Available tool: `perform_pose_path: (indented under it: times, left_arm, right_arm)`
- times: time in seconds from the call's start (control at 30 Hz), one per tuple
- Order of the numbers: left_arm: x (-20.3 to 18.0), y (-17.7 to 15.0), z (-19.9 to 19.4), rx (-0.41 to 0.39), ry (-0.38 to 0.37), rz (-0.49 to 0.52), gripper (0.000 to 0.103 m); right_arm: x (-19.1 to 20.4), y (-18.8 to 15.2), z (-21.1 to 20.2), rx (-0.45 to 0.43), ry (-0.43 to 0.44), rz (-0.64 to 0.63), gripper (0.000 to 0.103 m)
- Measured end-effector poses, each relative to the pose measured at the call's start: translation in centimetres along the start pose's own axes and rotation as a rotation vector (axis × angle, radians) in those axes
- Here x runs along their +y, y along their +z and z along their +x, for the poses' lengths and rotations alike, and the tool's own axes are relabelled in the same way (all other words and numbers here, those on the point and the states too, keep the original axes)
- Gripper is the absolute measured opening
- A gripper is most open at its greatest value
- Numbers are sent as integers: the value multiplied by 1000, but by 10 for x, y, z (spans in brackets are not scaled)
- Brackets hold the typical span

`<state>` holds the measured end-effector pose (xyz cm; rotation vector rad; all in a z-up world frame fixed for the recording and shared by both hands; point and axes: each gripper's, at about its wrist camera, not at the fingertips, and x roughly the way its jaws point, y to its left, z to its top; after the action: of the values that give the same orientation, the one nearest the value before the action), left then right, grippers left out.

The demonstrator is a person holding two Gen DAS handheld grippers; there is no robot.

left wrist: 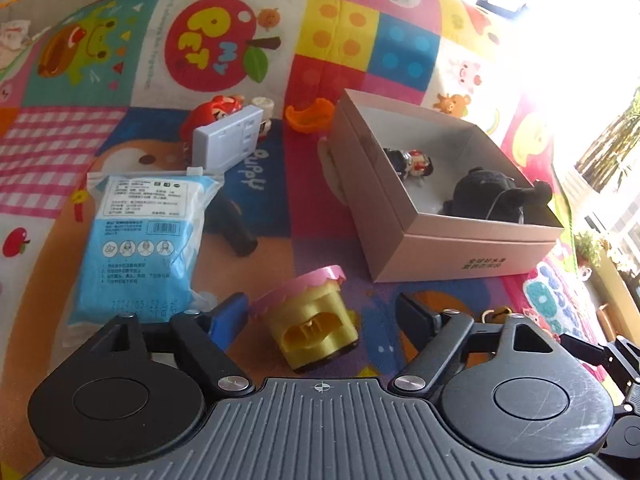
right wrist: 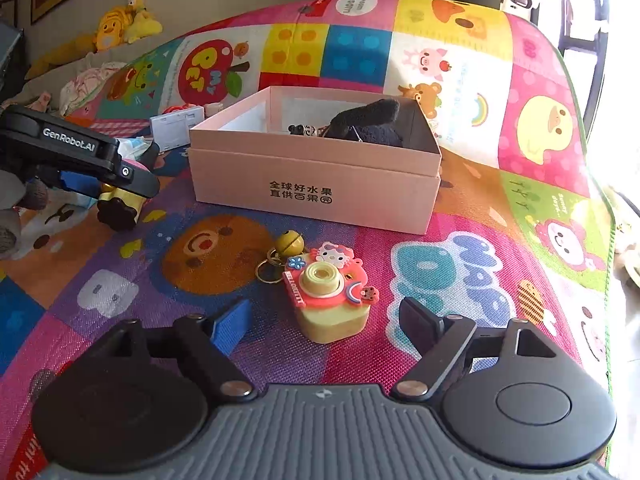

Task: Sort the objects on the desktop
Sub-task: 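Grasp the pink-lidded yellow jar with the left tool, then lift the yellow jar with the left tool and carry it toward the box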

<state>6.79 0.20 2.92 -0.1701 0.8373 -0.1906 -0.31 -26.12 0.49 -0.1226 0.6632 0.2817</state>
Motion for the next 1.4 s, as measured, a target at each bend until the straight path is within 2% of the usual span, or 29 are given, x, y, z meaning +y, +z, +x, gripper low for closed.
perform_pose_path:
  times: [0.07,0.13,0.17,0.3,0.43,0.53,0.7,0.73,0.8,0.93,1.0,1.13,1.2,1.37,1.4]
  left_arm:
    - [-1,1,6,9,19,16,74]
    - [-4,-1,9,11,32,37,67]
    - [-7,-3,8,-1,42,51,58]
    - [-25,-12,-6,-96,40,133,58]
    - [-52,-32,-20,-195,36,254,57]
    - [-63,-50,-25,-210,10,301,57]
    - [-66,-71,-29,-188,-28,329,58]
    - [-65,-74,-28,-181,-34,331,59]
    - [-63,-79,-27,-168,-34,332,71]
    - [-56,-83,-23,-144,-17,297,78]
    - [-53,-81,-24,-143,-8,281,92]
    - [-48,-81,-25,-141,-9,253,95]
    - [-45,-80,-24,-137,-9,230,96]
    - [-41,-79,-23,-129,-14,199,97]
    - [-41,-79,-23,-130,-16,197,97]
  right_arm:
    - [-1,0,1,4,3,10,88]
    - [-4,-1,1,6,5,29,90]
    - [-5,0,1,8,5,40,92]
    - [-8,0,2,9,4,63,98]
    - [-6,0,2,12,0,47,99]
    - [-6,0,3,16,-8,45,100]
    - [-4,0,4,26,-14,33,101]
    - [-3,1,5,29,-16,31,102]
    - [-2,1,5,30,-20,25,103]
    - [-3,0,6,42,-16,21,103]
    - [-5,0,6,57,-8,20,103]
    - [-9,-2,2,74,-9,-32,103]
    - [-14,-2,-1,72,-48,-66,103]
    - [-31,4,3,45,-287,-99,103]
    - [-34,6,2,42,-290,-86,103]
